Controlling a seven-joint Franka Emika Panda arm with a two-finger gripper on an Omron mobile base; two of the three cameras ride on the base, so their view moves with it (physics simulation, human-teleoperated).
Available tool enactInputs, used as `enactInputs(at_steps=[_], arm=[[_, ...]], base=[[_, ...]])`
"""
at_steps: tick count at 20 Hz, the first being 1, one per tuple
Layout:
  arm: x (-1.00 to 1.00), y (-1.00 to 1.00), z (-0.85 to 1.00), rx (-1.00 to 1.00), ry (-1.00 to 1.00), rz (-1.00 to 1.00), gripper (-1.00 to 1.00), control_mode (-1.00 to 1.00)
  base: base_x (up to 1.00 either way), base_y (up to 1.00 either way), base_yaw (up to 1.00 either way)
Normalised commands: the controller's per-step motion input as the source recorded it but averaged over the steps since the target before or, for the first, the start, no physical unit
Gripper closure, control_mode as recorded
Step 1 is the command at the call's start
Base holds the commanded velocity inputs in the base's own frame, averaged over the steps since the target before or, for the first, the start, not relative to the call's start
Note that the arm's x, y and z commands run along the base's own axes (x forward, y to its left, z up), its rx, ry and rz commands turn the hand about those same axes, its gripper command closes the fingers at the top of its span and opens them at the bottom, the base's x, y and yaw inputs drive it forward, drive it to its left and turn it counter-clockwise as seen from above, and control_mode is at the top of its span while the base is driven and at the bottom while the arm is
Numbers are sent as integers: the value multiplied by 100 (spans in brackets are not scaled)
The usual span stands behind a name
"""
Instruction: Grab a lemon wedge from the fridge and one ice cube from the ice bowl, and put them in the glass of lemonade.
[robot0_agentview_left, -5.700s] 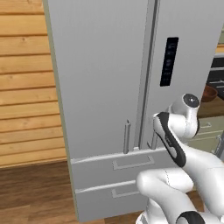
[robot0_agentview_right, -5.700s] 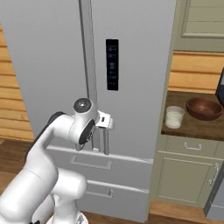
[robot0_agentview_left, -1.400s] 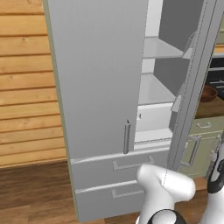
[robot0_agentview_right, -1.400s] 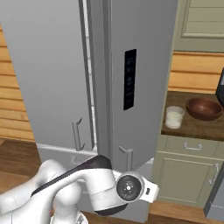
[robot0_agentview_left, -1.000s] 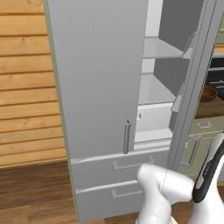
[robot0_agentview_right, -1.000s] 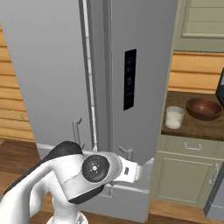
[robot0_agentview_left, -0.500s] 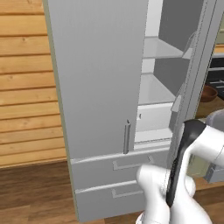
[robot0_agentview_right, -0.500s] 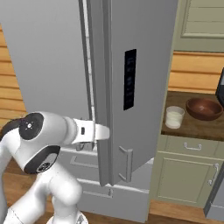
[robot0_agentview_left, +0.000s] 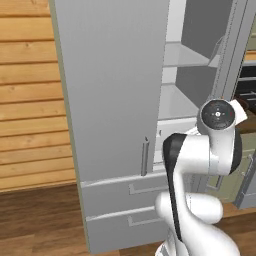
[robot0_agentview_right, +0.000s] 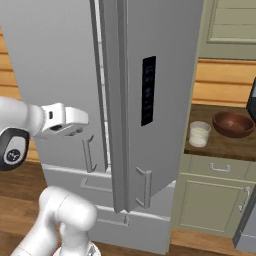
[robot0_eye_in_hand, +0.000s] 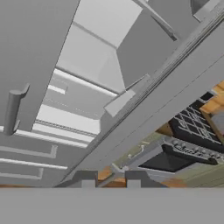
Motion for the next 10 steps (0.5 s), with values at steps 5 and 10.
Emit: enactInputs(at_steps=[5,10], arm=[[13,-5,0,0,5,-3,-100,-100],[45,-3,-4,-20,10,-3,-100,-100]], base=[[0,0,0],[0,0,0]])
